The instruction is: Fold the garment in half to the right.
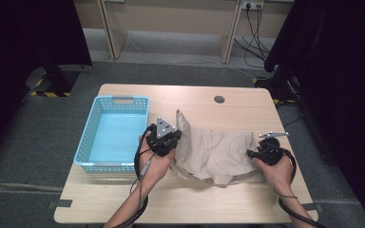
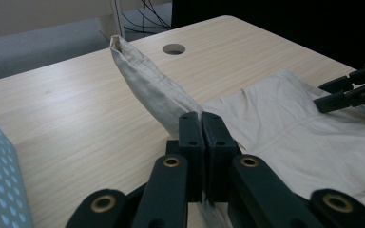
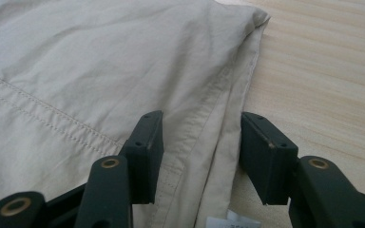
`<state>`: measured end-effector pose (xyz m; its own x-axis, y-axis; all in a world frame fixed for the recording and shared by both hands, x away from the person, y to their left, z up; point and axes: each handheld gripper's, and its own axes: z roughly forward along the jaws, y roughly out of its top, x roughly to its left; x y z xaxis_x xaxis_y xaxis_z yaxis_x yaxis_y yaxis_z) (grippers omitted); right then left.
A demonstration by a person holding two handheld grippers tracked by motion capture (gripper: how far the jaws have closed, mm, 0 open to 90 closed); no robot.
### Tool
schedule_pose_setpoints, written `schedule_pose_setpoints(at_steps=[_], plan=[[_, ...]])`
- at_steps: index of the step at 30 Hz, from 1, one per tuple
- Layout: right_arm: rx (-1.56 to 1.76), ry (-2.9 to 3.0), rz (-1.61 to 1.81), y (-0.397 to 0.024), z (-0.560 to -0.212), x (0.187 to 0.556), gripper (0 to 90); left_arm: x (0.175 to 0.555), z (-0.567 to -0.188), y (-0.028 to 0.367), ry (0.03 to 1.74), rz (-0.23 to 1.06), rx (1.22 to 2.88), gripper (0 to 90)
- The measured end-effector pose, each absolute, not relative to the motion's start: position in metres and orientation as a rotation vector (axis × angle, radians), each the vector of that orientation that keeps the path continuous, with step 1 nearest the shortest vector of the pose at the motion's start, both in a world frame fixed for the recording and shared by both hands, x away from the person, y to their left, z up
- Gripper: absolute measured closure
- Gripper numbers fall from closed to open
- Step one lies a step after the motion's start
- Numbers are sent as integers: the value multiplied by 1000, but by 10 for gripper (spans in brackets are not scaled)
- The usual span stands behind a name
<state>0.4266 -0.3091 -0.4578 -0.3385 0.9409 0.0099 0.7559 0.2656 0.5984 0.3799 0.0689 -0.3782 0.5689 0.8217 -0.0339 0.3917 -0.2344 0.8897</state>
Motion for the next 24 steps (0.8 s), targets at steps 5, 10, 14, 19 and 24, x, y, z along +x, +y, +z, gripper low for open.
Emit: schedule_pose_setpoints(at_steps=[5,10,14,19,24], plan=[[1540,2200,739,-306,-458,427,514,380,-375,69,984,568,1836,878],[1535,2205,740,-304,-458,428,514,379,-373,69,981,572,1833,878],[1533,2208,742,-301,-458,428,514,379,-371,68,976,575,1832,879],[1525,2214,742,-298,-458,429,514,379,-368,66,967,579,1832,880],[1523,2217,746,-295,-458,429,515,379,-366,65,961,582,1831,881]])
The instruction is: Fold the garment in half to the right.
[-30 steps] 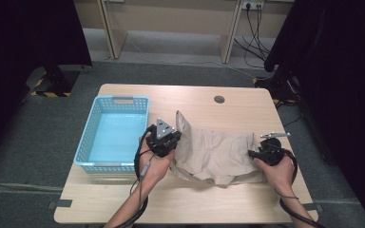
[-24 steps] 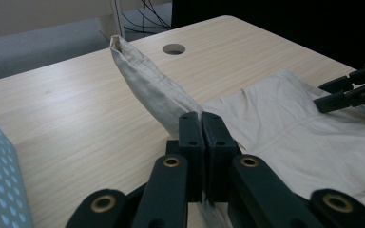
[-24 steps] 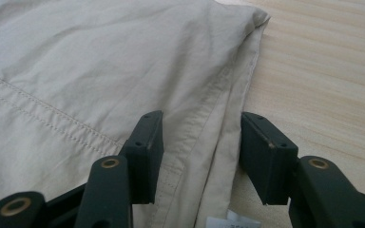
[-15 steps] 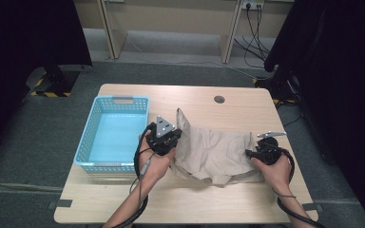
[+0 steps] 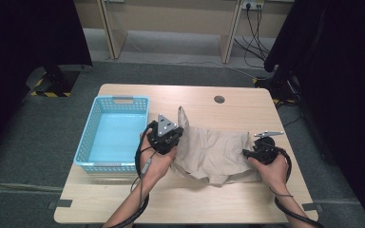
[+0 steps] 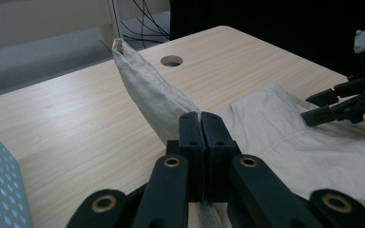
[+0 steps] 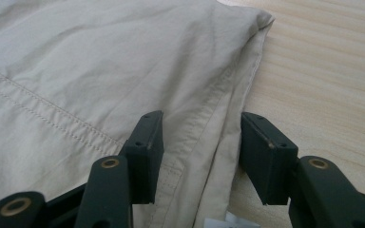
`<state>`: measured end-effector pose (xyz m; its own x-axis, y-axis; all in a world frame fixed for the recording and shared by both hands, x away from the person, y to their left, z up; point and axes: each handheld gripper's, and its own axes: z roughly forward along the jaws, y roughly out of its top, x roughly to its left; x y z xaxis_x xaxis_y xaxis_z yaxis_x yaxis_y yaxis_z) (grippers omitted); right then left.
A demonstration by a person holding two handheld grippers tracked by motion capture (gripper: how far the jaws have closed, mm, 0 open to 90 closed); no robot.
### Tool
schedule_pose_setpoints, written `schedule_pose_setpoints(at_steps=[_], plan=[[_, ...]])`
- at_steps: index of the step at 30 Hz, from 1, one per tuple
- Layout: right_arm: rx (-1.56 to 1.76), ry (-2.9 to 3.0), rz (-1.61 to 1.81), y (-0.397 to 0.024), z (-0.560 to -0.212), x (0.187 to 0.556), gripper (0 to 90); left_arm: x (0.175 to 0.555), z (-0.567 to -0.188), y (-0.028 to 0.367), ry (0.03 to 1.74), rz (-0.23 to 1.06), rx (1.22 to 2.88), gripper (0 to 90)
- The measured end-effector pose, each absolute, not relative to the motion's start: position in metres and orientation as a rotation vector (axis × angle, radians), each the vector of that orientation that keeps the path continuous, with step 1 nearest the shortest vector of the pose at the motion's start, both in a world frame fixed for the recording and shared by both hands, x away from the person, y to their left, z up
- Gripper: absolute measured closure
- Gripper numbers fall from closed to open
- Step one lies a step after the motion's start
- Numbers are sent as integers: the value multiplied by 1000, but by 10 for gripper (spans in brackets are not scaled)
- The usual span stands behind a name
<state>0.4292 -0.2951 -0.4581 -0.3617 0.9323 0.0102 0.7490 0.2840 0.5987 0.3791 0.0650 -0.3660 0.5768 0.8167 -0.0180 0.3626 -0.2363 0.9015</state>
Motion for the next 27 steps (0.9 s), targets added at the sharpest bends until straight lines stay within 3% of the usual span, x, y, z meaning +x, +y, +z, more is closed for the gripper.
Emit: schedule_pose_setpoints(at_steps=[27], plan=[[1494,2240,763,-276,-459,431,517,377,-355,61,935,593,1811,881]])
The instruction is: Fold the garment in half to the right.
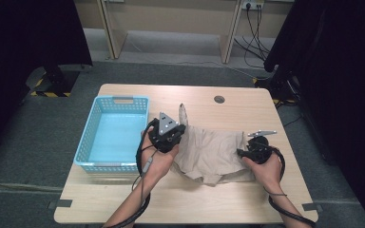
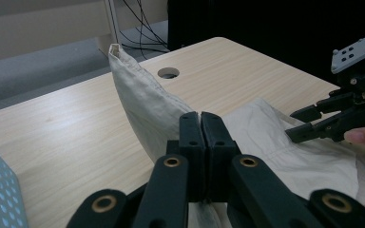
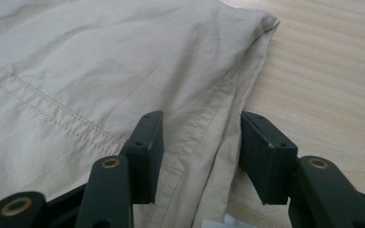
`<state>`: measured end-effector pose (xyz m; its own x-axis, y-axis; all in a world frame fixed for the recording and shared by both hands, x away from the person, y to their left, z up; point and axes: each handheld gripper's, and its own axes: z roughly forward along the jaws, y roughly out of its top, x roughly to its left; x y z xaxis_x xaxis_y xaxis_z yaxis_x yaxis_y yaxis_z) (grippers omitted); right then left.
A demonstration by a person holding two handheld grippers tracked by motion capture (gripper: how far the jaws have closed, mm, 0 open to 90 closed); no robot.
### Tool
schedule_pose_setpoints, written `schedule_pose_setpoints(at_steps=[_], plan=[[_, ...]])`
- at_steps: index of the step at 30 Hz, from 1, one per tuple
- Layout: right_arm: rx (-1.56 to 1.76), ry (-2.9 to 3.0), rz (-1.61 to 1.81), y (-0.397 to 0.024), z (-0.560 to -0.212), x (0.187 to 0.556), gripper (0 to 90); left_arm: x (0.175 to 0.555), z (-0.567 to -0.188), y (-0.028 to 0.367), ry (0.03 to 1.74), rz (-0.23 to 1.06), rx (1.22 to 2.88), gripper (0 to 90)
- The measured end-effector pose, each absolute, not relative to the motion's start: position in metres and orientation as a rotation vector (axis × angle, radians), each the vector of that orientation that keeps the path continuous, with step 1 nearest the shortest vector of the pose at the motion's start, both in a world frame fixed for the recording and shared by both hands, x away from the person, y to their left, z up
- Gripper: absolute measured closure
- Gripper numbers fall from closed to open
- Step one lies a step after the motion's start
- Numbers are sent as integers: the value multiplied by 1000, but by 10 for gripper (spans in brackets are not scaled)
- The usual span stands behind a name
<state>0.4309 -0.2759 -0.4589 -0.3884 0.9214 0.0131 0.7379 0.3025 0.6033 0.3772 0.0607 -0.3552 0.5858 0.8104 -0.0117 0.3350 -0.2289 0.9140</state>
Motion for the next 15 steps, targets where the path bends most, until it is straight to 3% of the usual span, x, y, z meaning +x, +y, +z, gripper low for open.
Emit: schedule_pose_setpoints(at_steps=[15], plan=[[1483,2248,767,-270,-459,431,519,377,-352,58,925,595,1810,882]])
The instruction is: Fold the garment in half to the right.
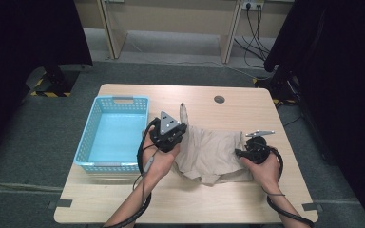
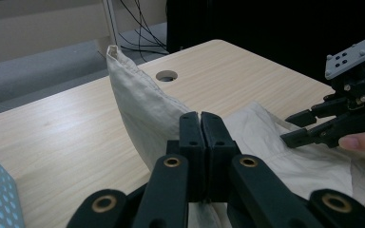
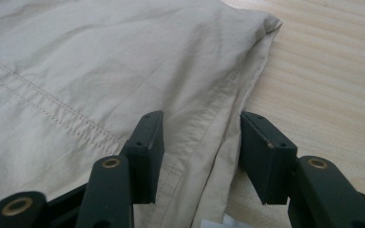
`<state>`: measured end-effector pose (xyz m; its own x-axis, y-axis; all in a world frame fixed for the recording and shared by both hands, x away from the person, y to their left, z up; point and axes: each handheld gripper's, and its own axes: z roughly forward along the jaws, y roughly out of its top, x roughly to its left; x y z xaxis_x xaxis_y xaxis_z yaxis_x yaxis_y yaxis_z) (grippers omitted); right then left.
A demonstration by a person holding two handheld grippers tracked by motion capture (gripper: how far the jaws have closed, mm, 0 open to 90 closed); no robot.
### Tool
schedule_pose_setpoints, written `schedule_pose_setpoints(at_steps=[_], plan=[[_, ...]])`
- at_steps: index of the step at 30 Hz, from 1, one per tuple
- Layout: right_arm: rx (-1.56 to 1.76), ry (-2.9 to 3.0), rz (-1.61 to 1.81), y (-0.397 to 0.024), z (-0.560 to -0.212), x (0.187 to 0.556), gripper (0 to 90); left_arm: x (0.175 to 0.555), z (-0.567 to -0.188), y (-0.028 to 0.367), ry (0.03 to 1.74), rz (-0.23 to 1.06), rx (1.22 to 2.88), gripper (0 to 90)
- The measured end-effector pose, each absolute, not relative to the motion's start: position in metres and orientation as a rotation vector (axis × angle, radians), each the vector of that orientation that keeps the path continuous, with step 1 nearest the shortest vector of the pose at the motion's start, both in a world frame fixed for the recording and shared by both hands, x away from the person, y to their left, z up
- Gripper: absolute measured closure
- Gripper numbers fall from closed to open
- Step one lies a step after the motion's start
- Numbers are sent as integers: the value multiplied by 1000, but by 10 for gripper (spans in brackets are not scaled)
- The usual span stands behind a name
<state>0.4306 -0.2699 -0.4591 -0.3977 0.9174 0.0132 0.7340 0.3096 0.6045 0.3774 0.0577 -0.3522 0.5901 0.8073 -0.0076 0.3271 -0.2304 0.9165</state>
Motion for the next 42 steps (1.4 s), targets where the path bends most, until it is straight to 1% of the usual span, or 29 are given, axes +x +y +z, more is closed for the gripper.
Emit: schedule_pose_setpoints(at_steps=[42], plan=[[1450,2276,777,-251,-459,431,537,378,-342,44,886,597,1809,883]])
